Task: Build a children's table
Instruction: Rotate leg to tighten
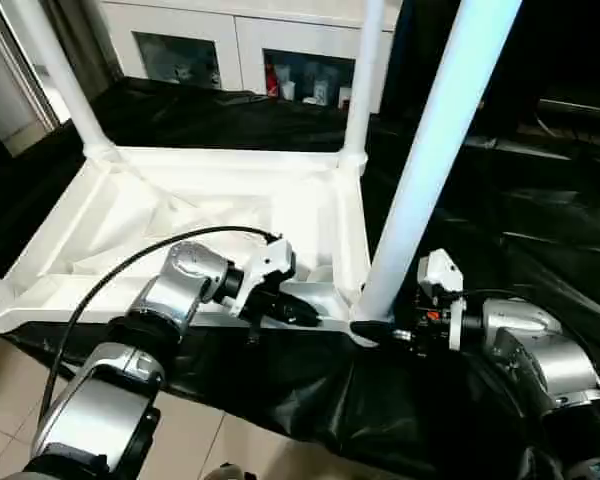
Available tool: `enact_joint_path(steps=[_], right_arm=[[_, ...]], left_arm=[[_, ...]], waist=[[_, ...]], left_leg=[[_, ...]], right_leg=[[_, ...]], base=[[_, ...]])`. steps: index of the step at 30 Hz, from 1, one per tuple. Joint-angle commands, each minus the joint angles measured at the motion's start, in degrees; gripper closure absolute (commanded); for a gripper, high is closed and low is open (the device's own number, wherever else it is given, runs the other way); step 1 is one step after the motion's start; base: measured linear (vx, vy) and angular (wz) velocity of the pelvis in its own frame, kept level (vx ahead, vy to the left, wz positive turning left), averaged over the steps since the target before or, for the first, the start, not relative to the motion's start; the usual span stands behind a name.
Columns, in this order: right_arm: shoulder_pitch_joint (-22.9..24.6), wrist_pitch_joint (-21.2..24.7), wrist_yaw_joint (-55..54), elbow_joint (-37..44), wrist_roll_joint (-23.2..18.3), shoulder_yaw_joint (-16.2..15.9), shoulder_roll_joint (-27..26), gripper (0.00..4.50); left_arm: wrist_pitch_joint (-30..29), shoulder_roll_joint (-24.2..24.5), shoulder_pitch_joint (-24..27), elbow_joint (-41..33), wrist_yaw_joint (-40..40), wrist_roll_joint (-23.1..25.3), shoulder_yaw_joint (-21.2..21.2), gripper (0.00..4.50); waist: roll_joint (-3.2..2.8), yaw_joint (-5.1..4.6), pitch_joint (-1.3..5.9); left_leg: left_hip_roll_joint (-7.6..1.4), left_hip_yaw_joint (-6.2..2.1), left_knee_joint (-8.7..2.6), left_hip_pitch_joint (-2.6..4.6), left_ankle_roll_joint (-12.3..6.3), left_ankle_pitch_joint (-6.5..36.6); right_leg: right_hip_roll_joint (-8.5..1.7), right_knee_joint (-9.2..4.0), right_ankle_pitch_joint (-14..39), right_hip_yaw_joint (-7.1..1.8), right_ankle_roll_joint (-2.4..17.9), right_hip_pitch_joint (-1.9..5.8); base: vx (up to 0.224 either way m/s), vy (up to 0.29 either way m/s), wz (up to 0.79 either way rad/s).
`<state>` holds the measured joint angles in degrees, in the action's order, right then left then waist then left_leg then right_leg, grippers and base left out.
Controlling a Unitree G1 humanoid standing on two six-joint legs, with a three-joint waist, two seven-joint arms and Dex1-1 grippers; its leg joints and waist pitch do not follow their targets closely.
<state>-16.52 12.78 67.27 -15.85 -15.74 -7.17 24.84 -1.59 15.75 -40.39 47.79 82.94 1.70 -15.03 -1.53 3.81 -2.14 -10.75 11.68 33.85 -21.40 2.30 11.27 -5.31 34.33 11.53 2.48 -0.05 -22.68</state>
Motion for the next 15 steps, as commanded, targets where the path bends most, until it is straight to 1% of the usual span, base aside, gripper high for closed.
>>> enact_joint_path(steps=[1, 2, 3, 4, 5, 6, 7, 8, 9, 10, 12, 13, 14, 15], right_arm=[[-0.4, 0.3, 1.8, 1.8, -1.6, -0.5, -0.5, 1.27], [-0.4, 0.4, 1.9, 1.8, -1.6, -0.5, -0.5, 1.50], [-0.2, 0.4, 2.0, 2.1, -1.7, -0.5, -0.5, 1.50], [0.1, 0.6, 2.1, 2.2, -1.8, -0.5, -0.6, 1.57], [0.5, 0.5, 2.0, 2.2, -1.7, -0.6, -0.8, 1.63], [0.5, 0.4, 2.0, 2.2, -1.7, -0.6, -0.8, 1.82], [1.3, 0.4, 1.1, 2.4, -1.5, -1.0, -1.4, 1.90], [1.4, 0.5, 0.9, 2.5, -1.5, -1.1, -1.5, 1.96], [1.6, 0.6, 0.5, 2.7, -1.5, -1.2, -1.7, 2.00], [1.6, 0.6, 0.5, 2.7, -1.5, -1.2, -1.7, 2.02], [2.4, 0.3, -2.0, 2.6, -0.9, -1.3, -2.8, 2.07], [2.8, 0.1, -4.9, 2.0, -0.1, -1.1, -4.1, 2.09], [3.0, 0.0, -7.0, 1.5, 0.5, -0.9, -5.0, 2.12], [3.7, 0.3, -14.0, 0.7, 2.3, 0.0, -8.4, 2.12]], left_arm=[[-1.3, 0.2, 1.0, 0.0, -0.1, 0.3, -1.1, 4.50], [-1.4, 0.3, 1.1, -0.1, -0.1, 0.2, -1.1, 4.50], [-1.5, 0.3, 1.1, -0.2, 0.0, 0.1, -1.1, 4.50], [-1.2, 0.3, 1.1, 0.1, -0.5, 0.3, -1.0, 4.50], [-1.0, 0.3, 1.0, 0.4, -1.0, 0.4, -1.0, 4.50], [-1.0, 0.3, 1.0, 0.4, -1.1, 0.5, -0.9, 4.50], [-1.0, 0.1, 1.0, 0.5, -2.0, 0.5, -0.6, 4.50], [-1.0, 0.1, 1.0, 0.4, -2.2, 0.4, -0.6, 4.50], [-1.1, 0.0, 1.0, 0.4, -2.5, 0.4, -0.4, 4.50], [-1.1, 0.0, 1.0, 0.4, -2.5, 0.4, -0.4, 4.50], [-1.0, -0.6, 0.9, 0.6, -4.4, 0.4, -0.1, 4.50], [-0.9, -1.5, 0.4, 1.3, -7.1, 0.6, 0.3, 4.50], [-0.8, -2.1, 0.1, 1.8, -9.0, 0.8, 0.6, 4.50], [-0.7, -4.3, -1.0, 3.0, -15.3, 1.4, 1.4, 4.50]], waist=[[0.42, 0.09, 2.92], [0.59, 0.01, 3.00], [0.58, 0.03, 3.04], [1.29, 0.00, 3.11], [1.04, 0.16, 3.18], [1.20, 0.20, 3.22], [1.39, 0.23, 3.21], [1.29, 0.34, 3.13], [1.27, 0.36, 3.11], [1.25, 0.34, 3.05], [1.30, 0.35, 2.98], [1.31, 0.20, 2.88], [1.35, 0.00, 2.72], [1.46, -0.03, 2.64]], left_leg=[[-2.95, -1.07, -4.14, 1.04, -3.50, 10.6], [-2.90, -1.05, -4.07, 1.00, -3.59, 10.0], [-2.87, -1.05, -4.02, 0.97, -3.72, 9.6], [-2.79, -0.98, -3.91, 0.83, -4.28, 8.6], [-2.80, -1.04, -3.82, 0.82, -4.53, 7.9], [-2.75, -0.97, -3.68, 0.74, -5.28, 6.8], [-2.75, -0.89, -3.66, 0.73, -5.79, 6.4], [-2.76, -0.90, -3.63, 0.73, -6.02, 6.6], [-2.77, -0.91, -3.66, 0.73, -5.99, 6.8], [-2.77, -0.95, -3.76, 0.80, -5.53, 7.7], [-2.79, -0.94, -3.82, 0.85, -5.14, 8.3], [-2.83, -0.96, -3.92, 0.85, -4.61, 8.8], [-2.63, -1.05, -4.09, 0.79, -3.81, 10.1], [-2.62, -1.11, -4.20, 0.91, -3.35, 11.1]], right_leg=[[-3.19, -3.55, 6.2, -1.86, 16.0, 2.54], [-3.10, -3.41, 4.9, -1.85, 16.1, 2.57], [-3.12, -3.35, 4.2, -1.84, 16.2, 2.60], [-3.09, -3.23, 2.9, -1.82, 16.3, 2.72], [-3.20, -3.02, 2.2, -1.82, 16.5, 2.76], [-3.19, -2.88, 1.0, -1.82, 16.5, 2.76], [-3.15, -2.88, 0.6, -1.77, 16.7, 2.71], [-3.20, -2.94, 1.1, -1.78, 16.6, 2.59], [-3.23, -2.99, 1.7, -1.78, 16.4, 2.60], [-3.23, -3.18, 3.8, -1.77, 15.9, 2.55], [-3.26, -3.34, 5.0, -1.82, 15.7, 2.46], [-3.32, -3.49, 6.1, -1.93, 15.3, 2.31], [-3.32, -3.80, 8.5, -1.93, 14.6, 2.29], [-3.35, -4.02, 10.2, -1.93, 14.2, 2.22]], base=[[0.000, 0.000, 0.00], [0.000, 0.000, 0.00], [0.000, 0.000, 0.00], [0.000, 0.000, 0.00], [0.000, 0.000, 0.00], [0.000, 0.000, 0.00], [0.000, 0.000, 0.00], [0.000, 0.000, 0.00], [0.000, 0.000, 0.00], [0.000, 0.000, 0.00], [0.000, 0.000, 0.00], [0.000, 0.000, 0.00], [0.000, 0.000, 0.00], [0.000, 0.000, 0.00]])
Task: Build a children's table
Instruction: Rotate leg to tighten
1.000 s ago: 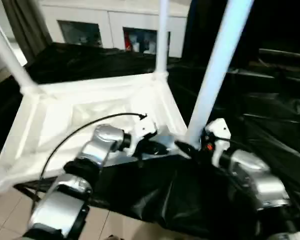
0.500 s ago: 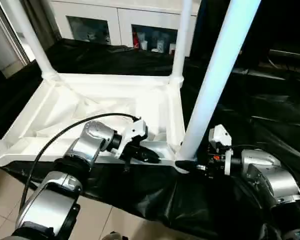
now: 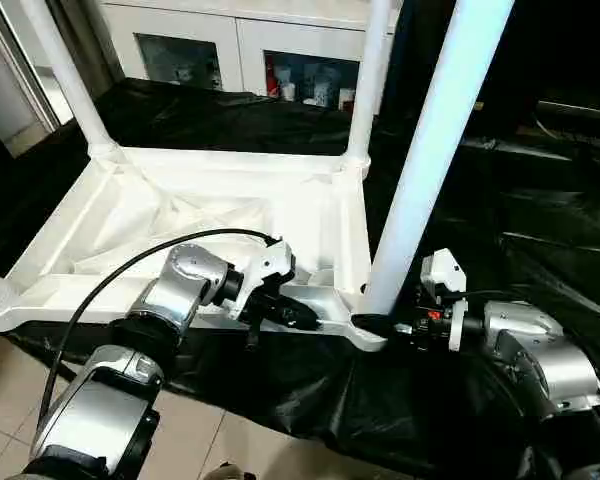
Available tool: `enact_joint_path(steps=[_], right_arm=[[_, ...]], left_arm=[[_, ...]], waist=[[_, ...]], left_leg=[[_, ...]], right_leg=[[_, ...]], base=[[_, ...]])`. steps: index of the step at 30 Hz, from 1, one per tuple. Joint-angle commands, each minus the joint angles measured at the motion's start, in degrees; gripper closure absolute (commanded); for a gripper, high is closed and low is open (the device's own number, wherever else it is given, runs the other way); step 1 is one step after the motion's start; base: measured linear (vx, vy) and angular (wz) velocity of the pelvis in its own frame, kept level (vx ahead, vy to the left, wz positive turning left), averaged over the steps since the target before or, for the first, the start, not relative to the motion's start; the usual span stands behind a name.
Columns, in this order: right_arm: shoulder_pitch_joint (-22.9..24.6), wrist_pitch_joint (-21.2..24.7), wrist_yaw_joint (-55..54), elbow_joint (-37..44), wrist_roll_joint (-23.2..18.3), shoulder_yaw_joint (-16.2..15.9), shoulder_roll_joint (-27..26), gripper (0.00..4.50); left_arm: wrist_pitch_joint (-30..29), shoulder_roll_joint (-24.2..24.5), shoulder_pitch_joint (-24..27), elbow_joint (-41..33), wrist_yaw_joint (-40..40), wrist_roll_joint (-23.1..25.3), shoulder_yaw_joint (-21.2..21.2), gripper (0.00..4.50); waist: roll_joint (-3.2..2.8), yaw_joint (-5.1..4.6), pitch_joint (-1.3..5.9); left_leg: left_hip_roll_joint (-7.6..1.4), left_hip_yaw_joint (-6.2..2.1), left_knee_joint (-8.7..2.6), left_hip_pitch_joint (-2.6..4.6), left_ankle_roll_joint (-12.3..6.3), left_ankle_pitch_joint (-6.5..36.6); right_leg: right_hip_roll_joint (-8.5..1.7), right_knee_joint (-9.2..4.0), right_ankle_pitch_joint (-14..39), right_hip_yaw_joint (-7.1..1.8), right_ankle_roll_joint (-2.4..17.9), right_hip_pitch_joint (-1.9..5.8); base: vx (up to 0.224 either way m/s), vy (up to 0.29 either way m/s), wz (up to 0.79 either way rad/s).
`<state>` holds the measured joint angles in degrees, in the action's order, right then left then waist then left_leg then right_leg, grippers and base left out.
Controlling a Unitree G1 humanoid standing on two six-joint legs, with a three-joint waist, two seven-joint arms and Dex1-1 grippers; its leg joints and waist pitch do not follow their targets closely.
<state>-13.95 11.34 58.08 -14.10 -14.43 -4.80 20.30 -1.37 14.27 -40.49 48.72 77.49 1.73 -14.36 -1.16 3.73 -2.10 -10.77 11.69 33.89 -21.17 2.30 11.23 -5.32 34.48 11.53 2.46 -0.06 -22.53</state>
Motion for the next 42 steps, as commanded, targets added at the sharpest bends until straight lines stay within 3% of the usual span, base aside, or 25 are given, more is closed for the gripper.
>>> enact_joint_path(steps=[1, 2, 4, 6, 7, 9, 10, 11, 12, 13, 14, 16, 17, 20, 23, 25, 26, 28, 32, 34, 37, 40, 42], right_arm=[[1.4, 1.8, -7.0, -1.3, 1.4, -2.1, -5.0, 2.17], [1.6, 2.7, -12.3, -2.1, 2.5, -1.5, -7.4, 2.20], [1.5, 3.0, -18.9, -3.5, 4.2, -0.8, -10.3, 2.27], [1.4, 3.0, -21.7, -4.3, 4.8, -0.3, -11.5, 2.31], [0.8, 3.3, -27.8, -6.0, 5.7, 0.8, -14.5, 2.36], [0.6, 3.3, -30.0, -6.7, 6.0, 1.3, -15.6, 2.40], [0.0, 3.4, -34.3, -7.9, 6.6, 1.9, -17.9, 2.41], [-0.2, 3.3, -35.5, -8.0, 7.0, 2.0, -19.0, 2.41], [-0.4, 3.0, -35.7, -7.9, 7.3, 1.8, -19.5, 2.41], [-0.4, 2.9, -36.3, -7.5, 7.9, 1.7, -19.9, 2.41], [-0.6, 2.9, -36.7, -7.2, 8.4, 1.6, -20.0, 2.41], [-0.7, 2.1, -36.3, -6.8, 8.6, 1.4, -19.9, 2.41], [-1.2, 1.8, -34.2, -6.2, 7.3, 1.5, -19.5, 1.86], [-1.6, 2.1, -31.7, -5.6, 6.6, 1.0, -18.4, 1.67], [-1.8, 2.7, -25.9, -3.8, 6.6, -0.7, -15.2, 1.38], [-1.8, 2.7, -21.0, -2.5, 5.7, -1.6, -12.6, 1.38], [-1.8, 2.5, -18.1, -1.9, 5.2, -2.0, -10.9, 1.38], [-1.8, 2.3, -11.7, -0.8, 3.6, -2.2, -7.8, 1.38], [-2.0, 1.2, -4.1, -0.1, 2.1, -2.6, -3.9, 1.38], [-2.7, 0.0, -0.2, -0.8, 1.5, -2.4, -2.2, 1.38], [-3.1, 0.3, 3.0, -1.8, 1.2, -2.7, -0.7, 1.38], [-3.5, 0.8, 5.9, -2.6, 0.7, -3.2, 0.5, 1.61], [-3.9, 0.9, 6.9, -3.2, 0.5, -3.5, 0.6, 1.74]], left_arm=[[-1.0, -3.6, -1.1, 2.3, -11.5, 1.6, 0.9, 4.50], [-1.2, -5.2, -1.7, 2.7, -15.4, 2.0, 1.2, 4.50], [-1.5, -6.9, -2.1, 2.9, -19.4, 2.5, 1.5, 4.50], [-1.6, -7.6, -2.2, 3.0, -20.8, 2.7, 1.5, 4.50], [-2.3, -9.7, -2.0, 2.4, -23.0, 3.0, 1.2, 4.50], [-2.7, -10.7, -1.9, 2.0, -23.6, 3.0, 1.0, 4.50], [-3.2, -12.6, -1.2, 1.1, -23.9, 3.0, 0.2, 4.50], [-3.1, -13.5, -0.8, 0.7, -24.0, 3.1, -0.3, 4.50], [-3.1, -14.0, -0.5, 0.4, -23.8, 3.2, -0.6, 4.50], [-2.9, -14.3, -0.3, 0.3, -23.7, 3.4, -1.0, 4.50], [-2.8, -14.5, -0.1, 0.3, -23.6, 3.6, -1.3, 4.50], [-2.7, -14.5, 0.0, 0.2, -23.1, 3.7, -1.6, 4.50], [-2.4, -13.8, 0.2, 0.1, -21.7, 3.8, -2.1, 4.50], [-2.2, -12.7, 0.3, 0.0, -20.1, 4.0, -2.5, 4.50], [-2.4, -11.0, 0.4, -0.5, -17.2, 3.8, -2.6, 4.50], [-2.4, -9.7, 0.5, -0.7, -14.9, 3.8, -2.7, 4.50], [-2.3, -9.0, 0.6, -0.8, -13.6, 3.8, -2.8, 4.50], [-1.9, -7.0, 0.7, -1.0, -10.8, 3.8, -3.1, 4.50], [-1.7, -3.9, 1.1, -2.1, -5.1, 3.0, -3.3, 4.50], [-2.2, -1.4, 1.4, -3.1, 0.8, 2.1, -3.6, 4.50], [-3.2, 0.0, 1.1, -3.2, 3.5, 1.8, -3.5, 4.50], [-3.7, 0.9, 0.7, -2.9, 4.0, 1.5, -3.3, 4.50], [-3.7, 1.3, 0.7, -3.1, 3.9, 1.2, -3.2, 4.50]], waist=[[0.88, -0.15, 2.33], [0.99, -0.43, 2.10], [0.82, -0.80, 1.90], [0.85, -1.37, 1.73], [0.64, -1.53, 1.82], [0.69, -2.08, 1.86], [0.54, -2.32, 1.61], [0.24, -2.49, 1.75], [0.43, -2.57, 1.78], [0.05, -2.55, 1.89], [0.23, -2.60, 1.79], [-0.01, -2.58, 1.83], [0.09, -2.69, 1.91], [0.16, -2.67, 1.98], [0.20, -2.44, 2.34], [0.55, -2.33, 2.51], [0.48, -2.28, 2.49], [0.96, -2.06, 2.72], [0.81, -1.71, 3.09], [1.03, -1.45, 3.15], [0.80, -1.04, 3.20], [1.15, -0.19, 3.09], [1.08, 0.17, 2.96]], left_leg=[[-2.67, -1.21, -4.52, 1.12, -2.02, 13.8], [-2.57, -1.44, -4.87, 1.16, -0.74, 16.1], [-2.70, -1.73, -5.27, 1.57, 0.94, 19.2], [-2.61, -2.22, -5.76, 1.46, 2.19, 22.2], [-2.52, -2.44, -5.91, 1.44, 2.40, 23.3], [-2.43, -2.39, -5.92, 1.92, 2.72, 25.0], [-2.35, -2.53, -6.10, 1.93, 2.66, 26.3], [-2.26, -2.76, -6.22, 1.89, 2.82, 27.0], [-2.24, -2.81, -6.32, 1.75, 2.75, 27.1], [-2.24, -3.01, -6.49, 1.60, 2.53, 26.4], [-2.26, -2.92, -6.52, 1.62, 2.39, 26.6], [-2.17, -2.78, -6.39, 2.07, 2.30, 27.9], [-2.15, -2.77, -6.43, 1.96, 2.11, 28.0], [-2.20, -2.65, -6.40, 1.90, 1.61, 27.5], [-2.32, -2.14, -6.14, 1.56, 0.29, 22.2], [-2.28, -2.08, -5.92, 1.18, -0.86, 19.7], [-2.29, -1.94, -5.86, 1.12, -1.20, 19.0], [-2.26, -1.67, -5.32, 1.06, -2.73, 16.2], [-2.38, -1.49, -4.62, 0.70, -6.17, 8.1], [-2.53, -1.28, -4.51, 0.91, -6.58, 7.4], [-2.73, -1.05, -4.35, 0.98, -6.88, 6.2], [-2.96, -0.83, -4.46, 1.34, -6.10, 7.4], [-3.02, -0.85, -4.65, 1.29, -5.00, 8.4]], right_leg=[[-3.46, -4.75, 14.6, -1.99, 13.3, 1.61], [-3.44, -5.20, 19.5, -1.93, 11.9, 1.70], [-3.44, -5.72, 23.9, -1.98, 10.2, 1.26], [-3.48, -6.01, 26.9, -1.76, 8.8, 1.48], [-3.52, -6.19, 27.7, -1.75, 7.8, 1.60], [-3.38, -6.57, 27.5, -1.85, 7.8, 0.94], [-3.37, -6.99, 28.9, -1.75, 7.3, 0.95], [-3.42, -7.06, 29.5, -1.63, 6.8, 1.12], [-3.38, -7.16, 29.3, -1.64, 6.4, 1.21], [-3.36, -6.95, 27.8, -1.75, 6.3, 1.43], [-3.24, -7.14, 27.3, -1.82, 6.4, 1.26], [-3.18, -7.22, 26.6, -1.95, 6.9, 0.88], [-3.12, -7.19, 25.7, -1.94, 7.1, 1.03], [-3.10, -7.01, 23.7, -2.03, 7.8, 1.10], [-3.08, -6.27, 16.1, -2.28, 10.1, 1.63], [-3.17, -5.95, 14.7, -2.20, 10.8, 2.23], [-3.21, -5.95, 14.3, -2.27, 11.0, 2.20], [-3.30, -5.58, 11.7, -2.33, 12.2, 2.34], [-3.28, -4.14, 0.2, -2.00, 15.9, 2.90], [-3.11, -3.87, -1.3, -1.81, 17.0, 2.91], [-2.88, -3.44, -2.7, -1.61, 17.8, 2.82], [-2.93, -3.50, -0.5, -1.58, 17.9, 2.62], [-3.12, -3.58, 1.7, -1.64, 17.3, 2.61]], base=[[0.000, 0.000, 0.00], [0.000, 0.000, 0.00], [0.000, 0.000, 0.00], [0.000, 0.000, 0.00], [0.000, 0.000, 0.00], [0.000, 0.000, 0.00], [0.000, 0.000, 0.00], [0.000, 0.000, 0.00], [0.000, 0.000, 0.00], [0.000, 0.000, 0.00], [0.000, 0.000, 0.00], [0.000, 0.000, 0.00], [0.000, 0.000, 0.00], [0.000, 0.000, 0.00], [0.000, 0.000, 0.00], [0.000, 0.000, 0.00], [0.000, 0.000, 0.00], [0.055, -0.030, 0.02], [0.055, -0.028, 0.00], [0.000, 0.000, 0.00], [0.000, 0.000, 0.00], [0.000, 0.000, 0.00], [0.000, 0.000, 0.00]])
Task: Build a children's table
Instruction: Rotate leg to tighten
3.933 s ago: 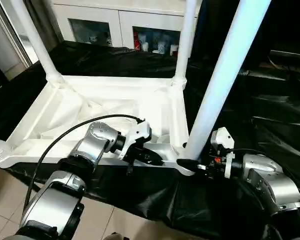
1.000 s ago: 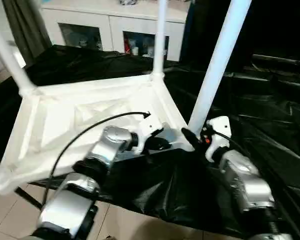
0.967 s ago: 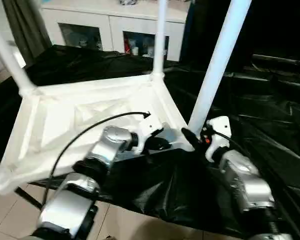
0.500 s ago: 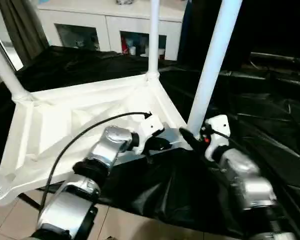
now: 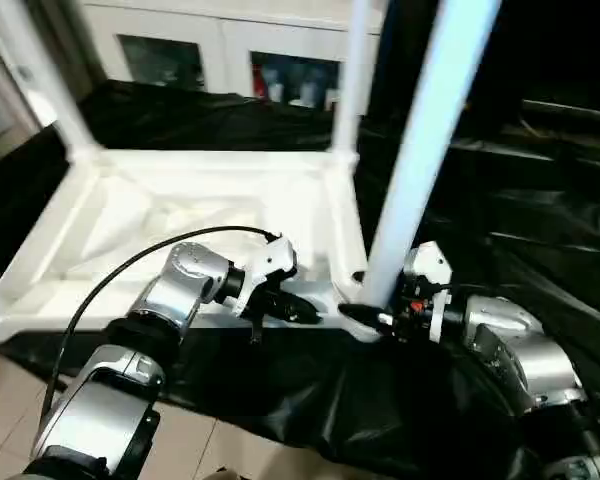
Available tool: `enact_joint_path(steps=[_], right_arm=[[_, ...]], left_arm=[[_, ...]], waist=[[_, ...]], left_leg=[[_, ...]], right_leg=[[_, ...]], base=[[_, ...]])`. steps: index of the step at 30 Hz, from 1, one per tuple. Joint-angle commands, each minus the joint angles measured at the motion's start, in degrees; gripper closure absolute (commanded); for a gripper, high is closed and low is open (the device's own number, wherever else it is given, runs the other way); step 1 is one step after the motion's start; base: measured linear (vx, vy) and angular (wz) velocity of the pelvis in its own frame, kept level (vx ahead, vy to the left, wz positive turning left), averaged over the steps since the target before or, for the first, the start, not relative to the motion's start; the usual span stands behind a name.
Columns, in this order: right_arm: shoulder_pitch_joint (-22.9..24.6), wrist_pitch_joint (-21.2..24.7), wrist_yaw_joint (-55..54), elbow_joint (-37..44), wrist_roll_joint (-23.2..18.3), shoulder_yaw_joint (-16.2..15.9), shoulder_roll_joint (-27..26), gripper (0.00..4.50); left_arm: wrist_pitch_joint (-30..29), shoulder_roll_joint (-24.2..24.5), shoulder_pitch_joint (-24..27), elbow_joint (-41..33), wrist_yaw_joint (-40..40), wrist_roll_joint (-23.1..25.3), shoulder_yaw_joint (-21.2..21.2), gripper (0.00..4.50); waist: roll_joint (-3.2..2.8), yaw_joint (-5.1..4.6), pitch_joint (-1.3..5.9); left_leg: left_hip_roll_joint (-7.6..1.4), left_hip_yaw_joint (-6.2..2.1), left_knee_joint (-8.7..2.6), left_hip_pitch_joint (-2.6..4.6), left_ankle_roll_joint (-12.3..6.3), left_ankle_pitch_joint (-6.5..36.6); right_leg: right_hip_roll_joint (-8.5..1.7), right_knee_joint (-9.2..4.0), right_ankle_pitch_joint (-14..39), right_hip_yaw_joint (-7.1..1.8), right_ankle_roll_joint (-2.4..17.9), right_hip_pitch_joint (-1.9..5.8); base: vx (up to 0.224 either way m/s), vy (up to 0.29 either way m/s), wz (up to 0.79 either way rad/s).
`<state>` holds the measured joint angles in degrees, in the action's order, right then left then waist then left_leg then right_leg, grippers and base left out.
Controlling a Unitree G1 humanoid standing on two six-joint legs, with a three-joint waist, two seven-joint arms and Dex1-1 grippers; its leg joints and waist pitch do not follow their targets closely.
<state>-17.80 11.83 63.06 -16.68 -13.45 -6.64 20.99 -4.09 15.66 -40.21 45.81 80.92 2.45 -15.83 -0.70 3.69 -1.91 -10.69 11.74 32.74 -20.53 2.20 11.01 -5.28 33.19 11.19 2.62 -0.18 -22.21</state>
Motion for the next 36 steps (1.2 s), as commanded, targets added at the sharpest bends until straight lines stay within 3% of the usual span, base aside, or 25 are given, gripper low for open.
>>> enact_joint_path(steps=[1, 8, 9, 10, 11, 13, 14, 15, 16, 17, 19, 21, 22, 24, 25, 27, 28, 30, 32, 33, 34, 36], right_arm=[[0.0, 0.4, 2.1, -0.7, -0.5, -1.8, -0.1, 1.87], [0.0, -0.5, 2.7, -1.1, 0.1, -2.7, -0.3, 2.23], [0.3, -0.6, 2.8, -0.9, 0.2, -2.9, -0.1, 2.28], [0.5, -0.7, 2.8, -0.6, 0.2, -3.0, 0.0, 2.32], [0.7, -0.6, 2.8, -0.4, 0.2, -3.1, 0.0, 2.32], [1.6, -0.2, 1.1, 0.3, 0.5, -2.5, -0.2, 2.37], [1.9, 0.0, -0.7, 0.4, 0.8, -2.0, -0.6, 2.38], [1.9, 0.0, -0.7, 0.4, 0.8, -2.0, -0.6, 2.38], [2.8, 0.2, -8.4, -0.5, 2.7, -0.5, -2.8, 2.40], [2.8, 0.2, -8.4, -0.5, 2.7, -0.5, -2.8, 2.41], [3.5, 0.8, -13.5, -0.9, 3.5, 0.8, -4.6, 2.45], [4.5, 1.8, -19.8, -1.4, 3.8, 2.5, -7.7, 2.46], [4.8, 2.1, -22.5, -1.7, 3.8, 3.1, -9.1, 2.46], [4.8, 2.2, -23.2, -1.9, 4.0, 3.2, -9.4, 2.46], [4.5, 3.0, -33.5, -4.6, 5.9, 4.9, -13.8, 2.46], [3.5, 3.4, -40.2, -6.3, 6.6, 6.1, -16.7, 2.47], [2.4, 3.6, -44.2, -7.5, 7.2, 6.6, -18.8, 2.47], [1.0, 3.4, -46.4, -8.8, 8.1, 6.0, -20.9, 2.47], [0.6, 3.3, -46.6, -9.1, 8.4, 5.7, -21.3, 2.47], [0.3, 3.1, -46.0, -9.0, 8.5, 5.2, -21.5, 2.47], [0.1, 2.7, -45.4, -9.0, 8.7, 4.8, -21.5, 2.47], [-0.2, 1.6, -43.5, -8.6, 8.7, 4.0, -21.4, 2.47]], left_arm=[[-1.0, -0.1, 0.5, -0.3, 0.5, 0.4, -1.7, 4.50], [-0.6, 0.1, 0.7, -0.3, 1.0, 0.3, -1.7, 4.50], [-0.3, -0.1, 0.5, 0.2, 0.8, 0.4, -1.7, 4.50], [0.0, -0.1, 0.4, 0.5, 0.6, 0.5, -1.7, 4.50], [0.2, -0.2, 0.3, 0.7, 0.3, 0.6, -1.7, 4.50], [0.8, -0.8, -0.4, 1.9, -2.3, 0.8, -1.3, 4.50], [0.7, -1.3, -0.7, 2.4, -3.8, 0.9, -1.0, 4.50], [0.7, -1.3, -0.7, 2.4, -3.8, 0.9, -1.0, 4.50], [0.9, -2.9, -1.4, 4.1, -9.1, 1.1, 0.2, 4.50], [0.9, -2.9, -1.4, 4.1, -9.1, 1.1, 0.2, 4.50], [0.8, -4.0, -1.8, 5.0, -12.2, 1.3, 0.7, 4.50], [0.8, -5.6, -2.3, 6.0, -15.9, 1.7, 1.1, 4.50], [0.9, -6.3, -2.5, 6.4, -17.4, 1.9, 1.2, 4.50], [0.9, -6.5, -2.5, 6.4, -17.7, 1.9, 1.2, 4.50], [0.4, -9.0, -2.9, 7.1, -22.0, 2.1, 1.5, 4.50], [-0.1, -11.1, -3.1, 7.5, -24.7, 2.4, 1.2, 4.50], [-0.6, -12.8, -2.8, 7.3, -26.3, 2.7, 0.9, 4.50], [-1.1, -14.6, -2.2, 6.3, -26.7, 2.4, 0.5, 4.50], [-1.2, -15.0, -2.1, 6.0, -26.6, 2.3, 0.5, 4.50], [-0.9, -15.0, -2.0, 5.9, -26.4, 2.3, 0.3, 4.50], [-0.6, -14.8, -2.1, 5.9, -26.1, 2.4, 0.2, 4.50], [0.0, -14.1, -2.2, 6.2, -25.7, 2.5, 0.3, 4.50]], waist=[[0.58, 0.24, 2.82], [0.36, 0.09, 2.92], [-0.25, 0.17, 2.94], [0.11, -0.01, 2.97], [0.11, -0.01, 2.97], [-0.23, 0.02, 2.99], [-0.71, -0.04, 2.97], [-0.43, -0.01, 2.97], [-1.20, 0.03, 2.91], [-1.15, -0.31, 2.60], [-0.95, -0.63, 2.33], [-1.12, -0.89, 2.02], [-1.00, -1.20, 2.05], [-1.05, -1.48, 2.05], [-1.77, -1.88, 1.87], [-1.44, -2.55, 1.87], [-1.14, -2.79, 1.78], [-1.26, -2.95, 1.69], [-1.23, -3.32, 1.70], [-0.84, -3.47, 1.67], [-0.88, -3.45, 1.77], [-0.62, -3.52, 1.70]], left_leg=[[-3.10, -0.89, -3.50, 0.69, -4.66, 8.8], [-2.88, -0.88, -3.37, 0.63, -4.04, 8.3], [-2.86, -0.94, -3.32, 0.65, -4.06, 8.1], [-2.81, -0.91, -3.33, 0.61, -3.97, 8.6], [-2.81, -0.91, -3.33, 0.61, -3.97, 8.6], [-2.82, -0.89, -3.31, 0.75, -3.85, 9.1], [-2.84, -0.92, -3.35, 0.80, -3.63, 9.3], [-2.77, -0.96, -3.32, 0.73, -3.49, 9.6], [-2.76, -0.99, -3.36, 0.78, -3.27, 10.2], [-2.77, -0.89, -3.57, 0.96, -2.38, 12.5], [-2.62, -1.22, -4.03, 0.91, -0.72, 15.8], [-2.60, -1.24, -4.24, 1.50, 0.71, 19.3], [-2.51, -1.68, -4.51, 1.38, 1.40, 20.7], [-2.54, -1.78, -4.64, 1.41, 1.54, 21.3], [-2.54, -1.79, -4.76, 1.38, 2.14, 22.1], [-2.30, -2.12, -4.88, 1.43, 3.01, 24.6], [-2.21, -2.25, -4.88, 1.60, 2.99, 25.8], [-2.13, -2.53, -4.95, 1.64, 2.78, 27.1], [-2.07, -2.77, -5.12, 1.34, 2.54, 27.8], [-2.05, -2.74, -5.12, 1.29, 2.32, 28.0], [-2.03, -2.70, -5.00, 1.54, 1.93, 28.1], [-2.04, -2.67, -5.04, 1.26, 1.24, 27.6]], right_leg=[[-3.20, -2.28, 2.2, -1.80, 17.3, 2.28], [-3.13, -2.25, 0.9, -1.86, 17.0, 2.43], [-3.15, -2.17, 0.3, -1.84, 17.1, 2.41], [-2.99, -2.23, -0.1, -1.80, 17.2, 2.52], [-2.99, -2.23, -0.1, -1.80, 17.2, 2.52], [-2.97, -2.33, -0.1, -1.78, 17.4, 2.47], [-2.86, -2.38, -0.9, -1.75, 17.5, 2.44], [-2.89, -2.32, -0.7, -1.75, 17.6, 2.57], [-2.98, -2.37, 0.1, -1.77, 17.6, 2.48], [-2.99, -2.99, 3.5, -1.83, 17.0, 2.12], [-3.17, -3.64, 11.0, -1.86, 15.3, 2.38], [-3.20, -4.53, 17.5, -2.10, 13.4, 1.59], [-3.25, -4.73, 20.9, -1.92, 12.1, 1.89], [-3.13, -4.97, 21.6, -2.03, 11.0, 1.58], [-3.06, -5.06, 21.6, -2.13, 11.0, 1.28], [-2.97, -5.23, 24.0, -1.85, 10.0, 1.27], [-3.06, -5.59, 27.0, -1.94, 8.9, 0.82], [-3.12, -5.93, 29.2, -1.88, 7.9, 0.67], [-3.05, -6.08, 29.2, -1.79, 7.2, 0.81], [-3.00, -6.19, 29.2, -1.80, 7.1, 0.73], [-3.06, -6.19, 29.0, -1.91, 7.3, 0.51], [-3.13, -6.22, 28.8, -1.96, 7.3, 0.54]], base=[[0.000, 0.000, 0.00], [0.000, 0.000, 0.00], [0.000, 0.000, 0.00], [0.000, 0.000, 0.00], [0.000, 0.000, 0.00], [0.000, 0.000, 0.00], [0.000, 0.000, 0.00], [0.000, 0.000, 0.00], [0.000, 0.000, 0.00], [0.000, 0.000, 0.00], [0.000, 0.000, 0.00], [0.000, 0.000, 0.00], [0.000, 0.000, 0.00], [0.000, 0.000, 0.00], [0.000, 0.000, 0.00], [0.000, 0.000, 0.00], [0.000, 0.000, 0.00], [0.000, 0.000, 0.00], [0.000, 0.000, 0.00], [0.000, 0.000, 0.00], [0.000, 0.000, 0.00], [0.000, 0.000, 0.00]])
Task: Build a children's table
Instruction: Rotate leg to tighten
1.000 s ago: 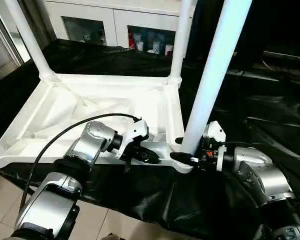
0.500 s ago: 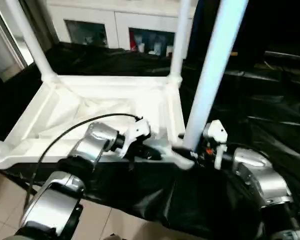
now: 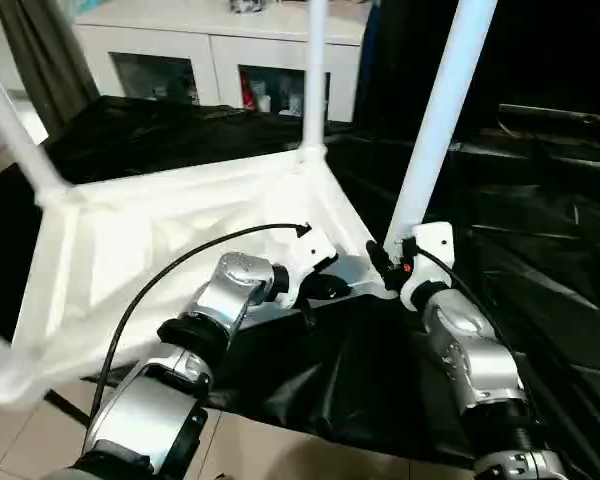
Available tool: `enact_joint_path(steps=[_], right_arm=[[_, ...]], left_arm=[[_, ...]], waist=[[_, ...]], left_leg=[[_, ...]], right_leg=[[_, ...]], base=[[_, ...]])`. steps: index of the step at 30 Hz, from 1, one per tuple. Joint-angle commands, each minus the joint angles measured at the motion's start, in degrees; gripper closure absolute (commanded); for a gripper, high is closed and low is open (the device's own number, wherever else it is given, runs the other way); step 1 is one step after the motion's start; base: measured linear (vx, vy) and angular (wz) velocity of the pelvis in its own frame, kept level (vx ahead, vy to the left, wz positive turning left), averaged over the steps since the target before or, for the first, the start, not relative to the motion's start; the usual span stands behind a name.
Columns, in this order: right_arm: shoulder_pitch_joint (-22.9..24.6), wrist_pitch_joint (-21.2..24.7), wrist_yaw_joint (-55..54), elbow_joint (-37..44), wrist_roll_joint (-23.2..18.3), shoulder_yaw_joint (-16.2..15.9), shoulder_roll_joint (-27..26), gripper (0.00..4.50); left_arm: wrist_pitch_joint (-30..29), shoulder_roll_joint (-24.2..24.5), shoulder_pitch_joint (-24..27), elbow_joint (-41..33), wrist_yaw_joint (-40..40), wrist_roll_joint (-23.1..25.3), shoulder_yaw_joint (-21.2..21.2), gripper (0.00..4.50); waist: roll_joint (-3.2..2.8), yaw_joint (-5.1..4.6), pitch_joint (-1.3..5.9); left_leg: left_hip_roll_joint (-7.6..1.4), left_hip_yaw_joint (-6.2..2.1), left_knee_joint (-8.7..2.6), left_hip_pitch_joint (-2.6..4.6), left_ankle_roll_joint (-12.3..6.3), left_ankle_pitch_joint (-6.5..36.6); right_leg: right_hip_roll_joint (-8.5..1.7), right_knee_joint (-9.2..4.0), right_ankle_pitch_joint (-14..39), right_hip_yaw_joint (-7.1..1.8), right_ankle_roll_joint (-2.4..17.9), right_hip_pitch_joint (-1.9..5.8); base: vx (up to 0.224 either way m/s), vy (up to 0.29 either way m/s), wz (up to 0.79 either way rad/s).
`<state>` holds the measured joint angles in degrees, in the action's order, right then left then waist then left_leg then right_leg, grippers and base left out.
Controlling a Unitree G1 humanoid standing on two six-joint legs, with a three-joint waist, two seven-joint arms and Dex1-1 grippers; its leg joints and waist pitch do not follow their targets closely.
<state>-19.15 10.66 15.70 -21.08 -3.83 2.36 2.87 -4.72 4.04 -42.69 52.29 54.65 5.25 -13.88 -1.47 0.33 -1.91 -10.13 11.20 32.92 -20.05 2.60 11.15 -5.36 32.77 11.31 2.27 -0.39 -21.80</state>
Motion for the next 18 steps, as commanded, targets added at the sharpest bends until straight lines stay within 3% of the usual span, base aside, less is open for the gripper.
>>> enact_joint_path(steps=[1, 2, 4, 6, 8, 11, 13, 15, 17, 18], right_arm=[[1.2, 2.2, 4.8, -3.9, -0.9, -5.3, -3.1, 2.13], [1.1, 1.6, 6.0, -3.6, -1.1, -5.5, -3.0, 1.92], [1.0, 1.2, 7.6, -3.3, -1.6, -5.6, -2.7, 1.78], [0.7, 0.6, 11.6, -2.5, -1.8, -6.8, -0.9, 1.73], [0.7, 0.2, 14.4, -2.1, -1.8, -7.8, 0.5, 1.37], [1.1, -0.8, 21.5, -0.6, -2.7, -9.3, 4.2, 1.37], [1.9, -1.2, 32.5, 2.4, -5.4, -10.3, 9.4, 1.37], [2.1, -1.0, 34.7, 3.0, -6.2, -10.3, 10.5, 1.37], [2.5, 0.4, 40.4, 4.8, -8.2, -10.2, 13.0, 1.37], [2.5, 0.4, 40.4, 4.8, -8.2, -10.2, 13.0, 1.37]], left_arm=[[0.8, -2.2, 0.2, -0.2, 0.7, -0.3, -1.6, 4.50], [1.5, -1.6, 0.0, 0.1, 1.1, -0.2, -1.5, 4.50], [1.9, -1.0, -0.2, 0.3, 1.6, -0.2, -1.4, 4.50], [2.5, 0.6, -0.2, 0.0, 3.7, -0.2, -1.4, 4.50], [2.6, 1.4, -0.1, -0.1, 4.6, -0.2, -1.4, 4.50], [3.1, 3.4, 0.2, -0.7, 7.6, -0.3, -1.7, 4.50], [4.1, 6.3, 1.1, -2.0, 14.1, -1.0, -2.2, 4.50], [4.2, 7.0, 1.4, -2.4, 15.9, -1.4, -2.3, 4.50], [3.7, 8.9, 2.6, -3.6, 20.4, -2.9, -2.1, 4.50], [3.7, 8.9, 2.6, -3.6, 20.4, -2.9, -2.1, 4.50]], waist=[[0.10, -0.18, 1.70], [0.45, -0.20, 1.75], [0.42, -0.17, 1.96], [0.39, 0.00, 1.98], [0.48, 0.06, 2.04], [0.66, 0.14, 2.06], [0.62, 0.42, 2.22], [0.59, 0.56, 2.40], [-0.23, 0.70, 2.72], [-0.05, 0.77, 2.76]], left_leg=[[-2.63, -2.13, -5.24, 0.77, 0.84, 27.4], [-2.64, -2.12, -5.28, 0.57, 0.62, 27.0], [-2.79, -2.13, -5.37, 0.15, 0.30, 24.9], [-2.81, -1.92, -5.27, 0.23, -0.12, 24.0], [-2.84, -1.82, -5.18, -0.18, -0.70, 21.8], [-2.84, -1.60, -4.92, -0.27, -1.68, 20.1], [-2.88, -1.44, -4.71, -0.11, -2.74, 18.6], [-3.03, -1.18, -4.42, -0.19, -4.23, 15.8], [-3.13, -1.21, -4.15, -0.26, -4.86, 11.9], [-3.18, -1.06, -4.05, -0.19, -5.23, 11.1]], right_leg=[[-3.04, -5.79, 28.6, -1.63, 7.5, 0.12], [-3.05, -5.74, 27.8, -1.64, 7.6, 0.22], [-3.14, -5.30, 25.0, -1.76, 8.3, 0.61], [-3.08, -5.11, 22.6, -1.84, 9.3, 0.55], [-3.15, -4.67, 19.8, -1.87, 10.5, 1.06], [-3.24, -4.46, 18.1, -1.94, 11.6, 1.35], [-3.29, -4.41, 16.3, -1.97, 12.3, 1.55], [-3.29, -3.91, 11.3, -2.09, 14.1, 1.71], [-3.09, -2.99, 4.8, -1.70, 16.4, 2.08], [-2.92, -2.84, 2.9, -1.61, 17.0, 2.17]], base=[[0.000, 0.000, 0.00], [0.000, 0.000, 0.00], [0.000, 0.000, 0.00], [0.000, 0.000, 0.00], [0.000, 0.000, 0.00], [0.000, 0.000, 0.00], [0.000, 0.000, 0.00], [0.000, 0.000, 0.00], [0.063, -0.026, 0.02], [0.000, 0.000, 0.00]])
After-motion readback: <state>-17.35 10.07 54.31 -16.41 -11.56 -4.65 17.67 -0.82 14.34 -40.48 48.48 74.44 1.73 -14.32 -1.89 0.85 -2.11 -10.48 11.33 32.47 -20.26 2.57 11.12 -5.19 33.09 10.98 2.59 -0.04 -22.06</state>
